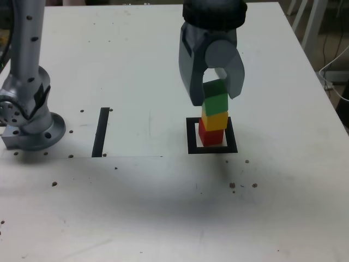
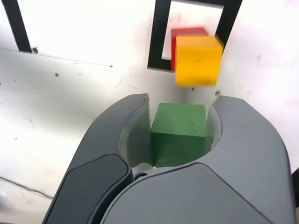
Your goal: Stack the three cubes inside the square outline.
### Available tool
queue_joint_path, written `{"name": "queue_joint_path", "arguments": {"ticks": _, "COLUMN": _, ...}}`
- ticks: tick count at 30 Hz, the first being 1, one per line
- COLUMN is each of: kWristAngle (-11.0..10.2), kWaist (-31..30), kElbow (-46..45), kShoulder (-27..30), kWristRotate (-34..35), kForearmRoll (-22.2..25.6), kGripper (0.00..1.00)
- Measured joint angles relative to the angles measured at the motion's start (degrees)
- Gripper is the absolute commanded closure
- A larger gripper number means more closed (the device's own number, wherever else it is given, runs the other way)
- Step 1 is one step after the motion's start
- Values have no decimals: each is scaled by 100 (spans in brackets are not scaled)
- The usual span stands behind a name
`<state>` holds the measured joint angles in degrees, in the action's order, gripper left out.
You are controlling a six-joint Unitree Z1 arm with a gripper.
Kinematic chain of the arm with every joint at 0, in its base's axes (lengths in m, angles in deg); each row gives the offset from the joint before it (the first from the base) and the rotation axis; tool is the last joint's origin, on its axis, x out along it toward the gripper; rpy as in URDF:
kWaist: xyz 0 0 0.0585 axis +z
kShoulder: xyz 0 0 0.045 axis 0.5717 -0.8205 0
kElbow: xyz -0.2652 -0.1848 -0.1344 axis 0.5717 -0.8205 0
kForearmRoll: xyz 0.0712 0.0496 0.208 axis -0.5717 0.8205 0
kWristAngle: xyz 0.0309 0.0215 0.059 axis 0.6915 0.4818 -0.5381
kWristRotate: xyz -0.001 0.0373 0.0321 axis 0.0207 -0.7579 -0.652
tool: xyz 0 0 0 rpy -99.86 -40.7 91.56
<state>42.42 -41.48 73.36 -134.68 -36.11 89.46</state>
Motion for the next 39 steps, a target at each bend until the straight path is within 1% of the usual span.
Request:
{"name": "queue_joint_path", "arguments": {"ticks": 3, "kWristAngle": -104, "kWaist": 184, "kElbow": 11, "kShoulder": -62, "kWristRotate": -63, "kForearmRoll": -76, "kGripper": 78}}
{"name": "queue_joint_path", "arguments": {"ticks": 10, "kWristAngle": -203, "kWaist": 453, "kElbow": 33, "kShoulder": -225, "kWristRotate": -190, "kForearmRoll": -161, "kGripper": 78}}
{"name": "queue_joint_path", "arguments": {"ticks": 24, "kWristAngle": -110, "kWaist": 455, "kElbow": 33, "kShoulder": -382, "kWristRotate": -192, "kForearmRoll": -161, "kGripper": 77}}
{"name": "queue_joint_path", "arguments": {"ticks": 32, "kWristAngle": -276, "kWaist": 455, "kElbow": 20, "kShoulder": -396, "kWristRotate": -192, "kForearmRoll": -126, "kGripper": 77}}
{"name": "queue_joint_path", "arguments": {"ticks": 36, "kWristAngle": -282, "kWaist": 455, "kElbow": 16, "kShoulder": -396, "kWristRotate": -192, "kForearmRoll": -101, "kGripper": 77}}
{"name": "queue_joint_path", "arguments": {"ticks": 39, "kWristAngle": -236, "kWaist": 454, "kElbow": -13, "kShoulder": -396, "kWristRotate": -192, "kForearmRoll": -80, "kGripper": 77}}
